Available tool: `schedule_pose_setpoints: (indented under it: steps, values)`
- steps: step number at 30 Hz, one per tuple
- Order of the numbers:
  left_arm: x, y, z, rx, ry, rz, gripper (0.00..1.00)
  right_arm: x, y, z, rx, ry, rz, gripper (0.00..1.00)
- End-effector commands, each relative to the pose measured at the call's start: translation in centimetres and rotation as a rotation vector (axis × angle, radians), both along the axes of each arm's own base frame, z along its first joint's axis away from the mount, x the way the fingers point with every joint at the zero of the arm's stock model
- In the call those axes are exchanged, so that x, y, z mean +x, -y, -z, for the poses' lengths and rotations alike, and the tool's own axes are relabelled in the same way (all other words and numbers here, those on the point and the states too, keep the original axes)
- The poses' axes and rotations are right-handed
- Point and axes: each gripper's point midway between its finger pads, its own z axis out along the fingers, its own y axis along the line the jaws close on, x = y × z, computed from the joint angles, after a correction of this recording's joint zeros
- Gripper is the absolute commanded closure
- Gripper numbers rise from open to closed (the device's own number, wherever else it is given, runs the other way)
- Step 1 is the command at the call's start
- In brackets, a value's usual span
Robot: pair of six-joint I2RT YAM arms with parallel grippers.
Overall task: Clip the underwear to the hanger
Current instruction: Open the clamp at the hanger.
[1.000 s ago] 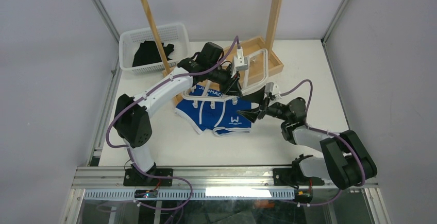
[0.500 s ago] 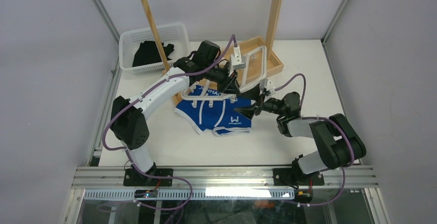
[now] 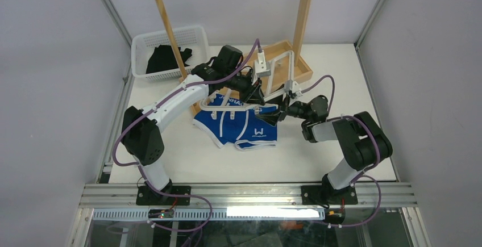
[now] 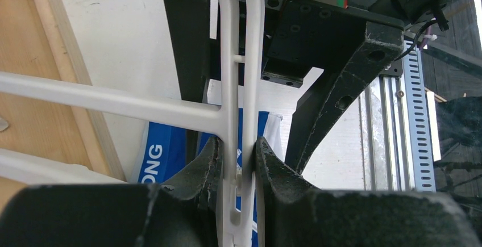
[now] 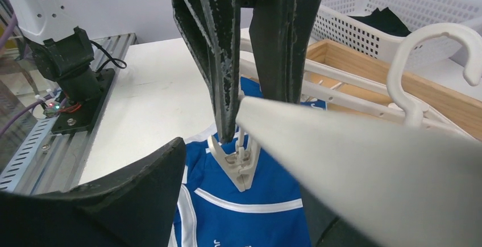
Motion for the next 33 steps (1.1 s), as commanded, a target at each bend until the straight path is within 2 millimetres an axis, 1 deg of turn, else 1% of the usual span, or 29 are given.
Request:
schedule_pose_setpoints:
  steps: [1,8,14,21,24,31,33]
  values:
    - [1.18,-0.58,-4.43,-0.082,0.167,-0.011,1.0,-0.06,-0.36,-2.76,0.061,0.114,-0.051,0.29]
    - [1.26,-0.56,-4.45,-0.082,0.165,-0.013,1.0,0.15,-0.58,-2.78,0.069,0.091,-0.069,0.34]
    - [1.24,-0.52,-4.37,-0.081,0.164,-0.012,1.0,0.12,-0.67,-2.72,0.067,0.08,-0.081,0.42]
    - [1.31,-0.53,-4.43,-0.081,0.164,-0.015,1.0,0.21,-0.74,-2.58,0.066,0.067,-0.085,0.44]
    - [1.28,-0.52,-4.43,-0.081,0.164,-0.015,1.0,0.14,-0.73,-2.59,0.067,0.062,-0.087,0.51]
    - [1.39,-0.56,-4.37,-0.078,0.166,-0.02,1.0,0.15,-0.75,-2.37,0.069,0.033,-0.088,0.72]
    - [1.47,-0.62,-4.26,-0.076,0.165,-0.021,1.0,0.14,-0.74,-2.52,0.071,0.036,-0.087,0.74]
